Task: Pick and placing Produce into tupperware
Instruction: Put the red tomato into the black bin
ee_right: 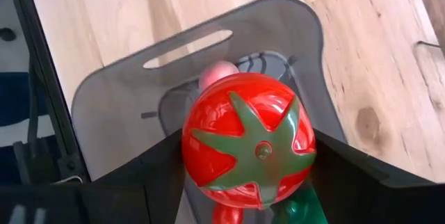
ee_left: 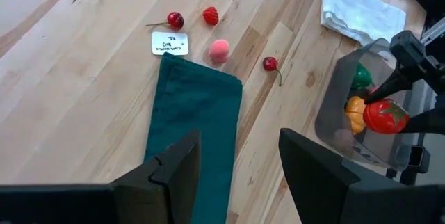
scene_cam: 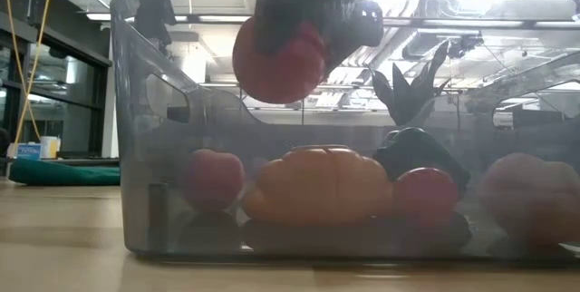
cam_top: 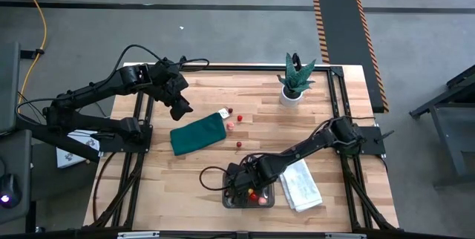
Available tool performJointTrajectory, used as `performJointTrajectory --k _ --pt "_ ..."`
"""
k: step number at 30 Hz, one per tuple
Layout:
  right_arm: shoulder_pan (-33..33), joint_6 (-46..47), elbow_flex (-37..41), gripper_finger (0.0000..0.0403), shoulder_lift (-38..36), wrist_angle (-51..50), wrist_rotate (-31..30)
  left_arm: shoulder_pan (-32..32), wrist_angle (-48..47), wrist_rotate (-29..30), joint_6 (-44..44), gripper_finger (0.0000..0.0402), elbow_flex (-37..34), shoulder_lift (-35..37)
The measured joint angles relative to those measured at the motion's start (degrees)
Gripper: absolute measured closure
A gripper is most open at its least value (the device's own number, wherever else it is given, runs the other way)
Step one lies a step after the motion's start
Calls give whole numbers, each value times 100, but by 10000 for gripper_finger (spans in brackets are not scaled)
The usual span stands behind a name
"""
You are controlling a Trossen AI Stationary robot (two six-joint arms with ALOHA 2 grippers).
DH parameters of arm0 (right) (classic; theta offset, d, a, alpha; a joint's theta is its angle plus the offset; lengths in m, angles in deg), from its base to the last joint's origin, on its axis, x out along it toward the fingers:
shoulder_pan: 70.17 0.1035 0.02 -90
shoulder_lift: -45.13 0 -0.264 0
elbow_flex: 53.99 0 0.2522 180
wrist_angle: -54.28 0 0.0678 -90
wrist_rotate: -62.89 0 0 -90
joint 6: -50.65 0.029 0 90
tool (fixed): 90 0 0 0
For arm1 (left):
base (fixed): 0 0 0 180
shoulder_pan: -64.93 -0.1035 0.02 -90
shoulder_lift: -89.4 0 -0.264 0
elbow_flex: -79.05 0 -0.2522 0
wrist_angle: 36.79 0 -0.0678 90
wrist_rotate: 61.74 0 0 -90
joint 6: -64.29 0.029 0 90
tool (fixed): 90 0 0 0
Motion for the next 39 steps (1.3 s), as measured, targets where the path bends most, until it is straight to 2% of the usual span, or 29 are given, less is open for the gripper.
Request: performJointTrajectory --k 23,32,39 --pt "11 341 0 155 193 61 128 0 4 -12 66 220 0 0" --pt "11 -115 0 155 193 52 281 -2 7 -12 127 220 0 0" --pt "9 131 0 155 191 69 278 -2 7 -9 169 220 0 0"
